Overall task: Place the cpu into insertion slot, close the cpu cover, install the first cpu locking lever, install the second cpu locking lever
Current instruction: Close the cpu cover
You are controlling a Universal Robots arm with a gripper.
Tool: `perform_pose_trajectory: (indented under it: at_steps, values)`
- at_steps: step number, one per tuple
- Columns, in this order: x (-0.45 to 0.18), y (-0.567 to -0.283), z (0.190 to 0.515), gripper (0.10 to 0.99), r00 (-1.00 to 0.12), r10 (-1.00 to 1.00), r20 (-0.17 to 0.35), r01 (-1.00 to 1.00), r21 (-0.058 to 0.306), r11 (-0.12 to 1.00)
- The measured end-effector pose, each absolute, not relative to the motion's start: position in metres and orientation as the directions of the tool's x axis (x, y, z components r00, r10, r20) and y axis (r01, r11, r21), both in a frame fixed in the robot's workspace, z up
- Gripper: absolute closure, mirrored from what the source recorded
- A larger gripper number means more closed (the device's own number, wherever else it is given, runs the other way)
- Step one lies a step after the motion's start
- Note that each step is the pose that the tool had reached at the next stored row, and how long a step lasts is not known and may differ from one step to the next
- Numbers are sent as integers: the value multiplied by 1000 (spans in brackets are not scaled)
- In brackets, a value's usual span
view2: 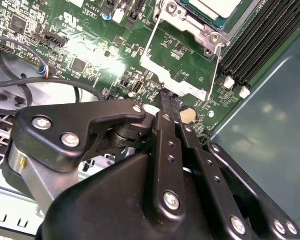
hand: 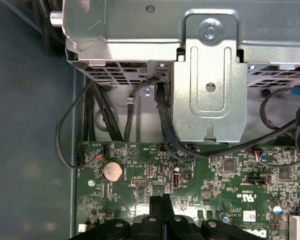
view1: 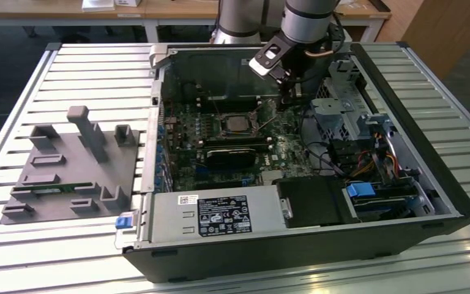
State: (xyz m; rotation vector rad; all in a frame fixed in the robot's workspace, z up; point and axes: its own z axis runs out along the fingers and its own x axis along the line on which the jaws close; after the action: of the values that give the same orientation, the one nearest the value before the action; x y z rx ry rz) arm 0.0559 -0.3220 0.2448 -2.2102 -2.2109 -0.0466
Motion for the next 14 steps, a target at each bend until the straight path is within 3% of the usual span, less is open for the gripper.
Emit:
perform_pose_trajectory:
  at_steps: [14]
  values:
    - [48,-322,245,980,0,999,32,1000,10,0]
